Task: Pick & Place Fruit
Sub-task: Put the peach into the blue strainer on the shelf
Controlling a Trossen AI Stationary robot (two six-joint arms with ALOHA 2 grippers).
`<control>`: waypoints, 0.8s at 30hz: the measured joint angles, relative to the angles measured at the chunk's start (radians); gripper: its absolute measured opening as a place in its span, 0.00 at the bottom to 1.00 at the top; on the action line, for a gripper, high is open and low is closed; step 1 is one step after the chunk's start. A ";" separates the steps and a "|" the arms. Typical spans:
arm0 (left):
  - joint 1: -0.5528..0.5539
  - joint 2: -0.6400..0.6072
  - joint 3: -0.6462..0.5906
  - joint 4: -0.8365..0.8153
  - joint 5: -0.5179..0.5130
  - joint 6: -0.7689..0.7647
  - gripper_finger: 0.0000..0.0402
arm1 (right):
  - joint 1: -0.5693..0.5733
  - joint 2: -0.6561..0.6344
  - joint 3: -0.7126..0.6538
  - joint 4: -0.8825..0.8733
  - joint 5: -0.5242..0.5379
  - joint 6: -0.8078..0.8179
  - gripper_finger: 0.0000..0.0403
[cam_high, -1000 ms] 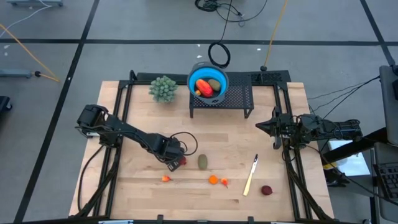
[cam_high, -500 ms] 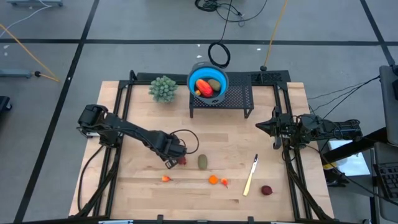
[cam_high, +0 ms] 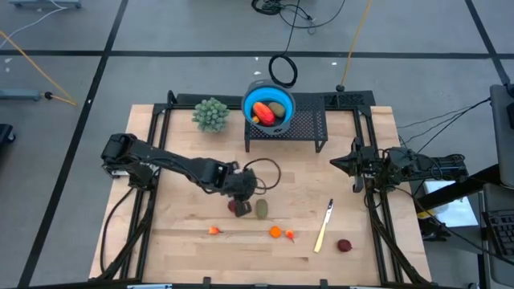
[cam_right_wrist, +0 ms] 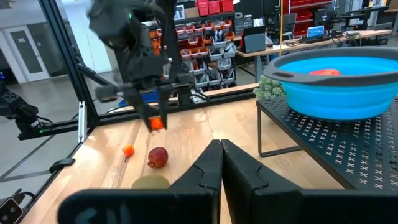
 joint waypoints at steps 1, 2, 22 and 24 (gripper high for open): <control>0.010 0.000 0.000 0.039 0.023 0.024 0.25 | 0.000 0.000 0.000 0.000 0.000 0.000 0.00; 0.020 0.000 0.000 0.077 0.053 0.044 0.25 | 0.000 0.000 0.000 0.000 0.000 0.000 0.00; 0.243 -0.002 -0.104 0.799 0.803 0.120 0.25 | 0.000 0.011 0.000 0.115 0.000 0.000 0.00; 0.258 -0.002 -0.126 0.901 0.852 0.089 0.25 | 0.000 0.029 0.000 0.156 -0.001 0.000 0.00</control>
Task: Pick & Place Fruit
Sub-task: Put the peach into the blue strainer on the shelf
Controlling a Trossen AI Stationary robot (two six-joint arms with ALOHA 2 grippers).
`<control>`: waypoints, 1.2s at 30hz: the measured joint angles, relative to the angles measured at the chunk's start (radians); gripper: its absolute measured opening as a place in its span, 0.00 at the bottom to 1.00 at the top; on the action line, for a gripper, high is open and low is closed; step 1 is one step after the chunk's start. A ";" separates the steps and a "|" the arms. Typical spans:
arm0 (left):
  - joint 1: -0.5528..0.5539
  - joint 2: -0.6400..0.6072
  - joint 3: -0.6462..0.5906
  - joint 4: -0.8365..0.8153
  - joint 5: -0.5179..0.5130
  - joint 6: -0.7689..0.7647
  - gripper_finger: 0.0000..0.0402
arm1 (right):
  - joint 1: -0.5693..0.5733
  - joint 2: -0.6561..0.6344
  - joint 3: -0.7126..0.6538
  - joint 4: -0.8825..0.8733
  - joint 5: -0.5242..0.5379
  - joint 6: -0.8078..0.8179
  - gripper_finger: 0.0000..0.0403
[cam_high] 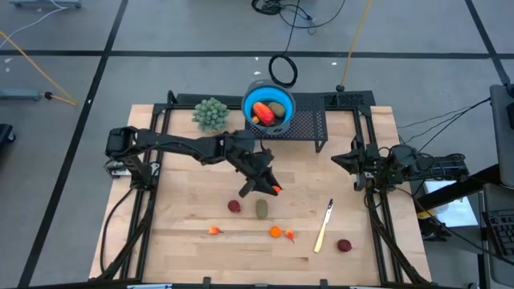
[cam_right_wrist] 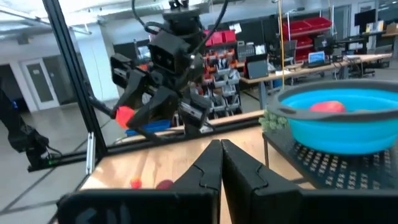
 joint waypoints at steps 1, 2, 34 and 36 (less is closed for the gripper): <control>0.006 0.000 -0.009 0.052 0.018 -0.018 0.25 | 0.000 0.013 0.000 0.018 0.000 0.000 0.00; 0.012 0.000 -0.018 0.109 0.036 -0.034 0.25 | 0.000 0.028 0.000 0.037 -0.002 0.000 0.00; 0.011 -0.040 -0.296 1.271 -0.038 -0.489 0.25 | 0.000 0.445 0.000 0.509 -0.081 -0.158 0.01; 0.011 -0.040 -0.296 1.161 -0.100 -0.492 0.25 | 0.000 0.455 0.000 0.532 -0.082 -0.158 0.01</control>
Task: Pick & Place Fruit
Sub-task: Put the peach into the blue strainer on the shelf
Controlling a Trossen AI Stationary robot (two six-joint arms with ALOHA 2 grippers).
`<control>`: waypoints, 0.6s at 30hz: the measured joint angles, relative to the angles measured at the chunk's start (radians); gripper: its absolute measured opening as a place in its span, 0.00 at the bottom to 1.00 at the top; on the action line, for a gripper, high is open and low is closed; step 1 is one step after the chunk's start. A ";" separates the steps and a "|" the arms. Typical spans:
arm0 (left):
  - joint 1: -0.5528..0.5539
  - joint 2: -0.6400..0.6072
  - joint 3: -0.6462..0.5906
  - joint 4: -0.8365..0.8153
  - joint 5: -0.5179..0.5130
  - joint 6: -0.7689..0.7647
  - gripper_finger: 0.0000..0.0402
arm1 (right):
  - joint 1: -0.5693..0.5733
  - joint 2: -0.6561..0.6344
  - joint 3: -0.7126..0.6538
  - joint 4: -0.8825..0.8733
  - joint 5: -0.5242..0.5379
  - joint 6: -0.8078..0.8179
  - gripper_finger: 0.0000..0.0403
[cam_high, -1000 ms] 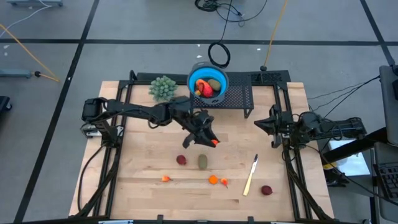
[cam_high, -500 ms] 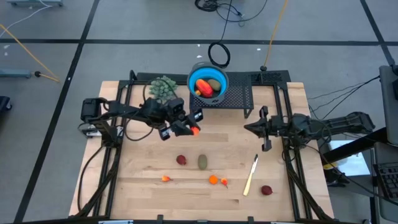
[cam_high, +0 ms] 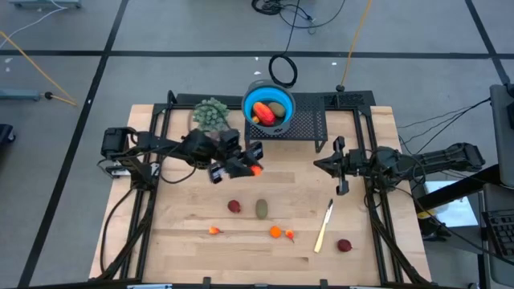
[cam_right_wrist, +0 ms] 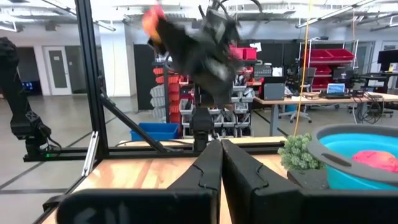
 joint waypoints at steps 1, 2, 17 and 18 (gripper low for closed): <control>0.000 0.000 0.000 -0.074 -0.037 0.006 0.25 | 0.000 0.008 0.000 0.015 0.000 0.000 0.01; -0.001 0.000 0.000 -0.155 -0.080 0.012 0.25 | 0.000 0.016 0.000 0.031 0.000 0.000 0.01; -0.040 0.001 0.214 -1.046 -0.477 0.314 0.25 | 0.002 0.195 0.135 -0.005 0.000 -0.132 0.16; -0.042 0.001 0.249 -1.101 -0.481 0.348 0.25 | 0.002 0.210 0.163 -0.047 0.000 -0.159 0.18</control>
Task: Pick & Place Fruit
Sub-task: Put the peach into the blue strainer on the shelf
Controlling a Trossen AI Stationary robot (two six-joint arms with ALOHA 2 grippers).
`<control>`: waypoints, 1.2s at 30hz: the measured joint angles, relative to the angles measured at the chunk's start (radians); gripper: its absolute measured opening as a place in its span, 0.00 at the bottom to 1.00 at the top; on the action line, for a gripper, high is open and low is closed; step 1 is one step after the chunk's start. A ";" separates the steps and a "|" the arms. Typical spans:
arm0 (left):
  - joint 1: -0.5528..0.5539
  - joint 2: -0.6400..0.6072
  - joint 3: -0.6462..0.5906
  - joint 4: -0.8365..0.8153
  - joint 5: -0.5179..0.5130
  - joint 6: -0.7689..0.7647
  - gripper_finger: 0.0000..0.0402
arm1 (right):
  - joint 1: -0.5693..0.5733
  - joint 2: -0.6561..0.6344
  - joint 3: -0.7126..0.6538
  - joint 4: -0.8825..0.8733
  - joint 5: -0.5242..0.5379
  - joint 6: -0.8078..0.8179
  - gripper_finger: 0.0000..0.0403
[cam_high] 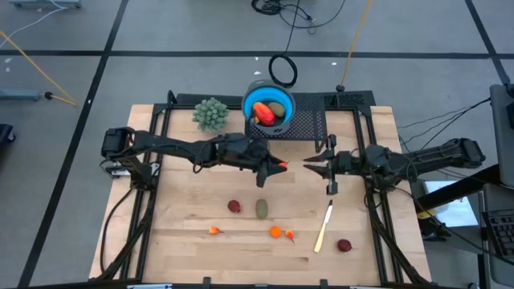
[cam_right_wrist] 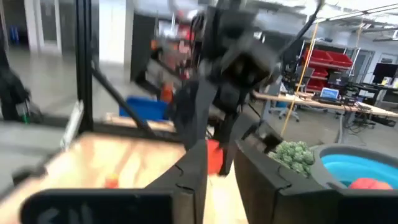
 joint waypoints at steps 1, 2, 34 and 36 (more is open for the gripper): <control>-0.002 0.000 0.032 -0.045 -0.004 0.031 0.25 | 0.000 0.014 0.028 -0.042 0.000 -0.027 0.20; -0.003 0.000 0.064 -0.091 -0.012 0.055 0.25 | 0.000 0.027 0.056 -0.085 0.000 -0.055 0.22; 0.001 0.000 0.192 -0.249 -0.043 0.078 0.25 | 0.026 0.267 0.249 -0.155 0.108 -0.385 0.69; -0.003 0.000 0.192 -0.250 -0.043 0.069 0.25 | 0.026 0.279 0.249 -0.143 0.136 -0.421 0.69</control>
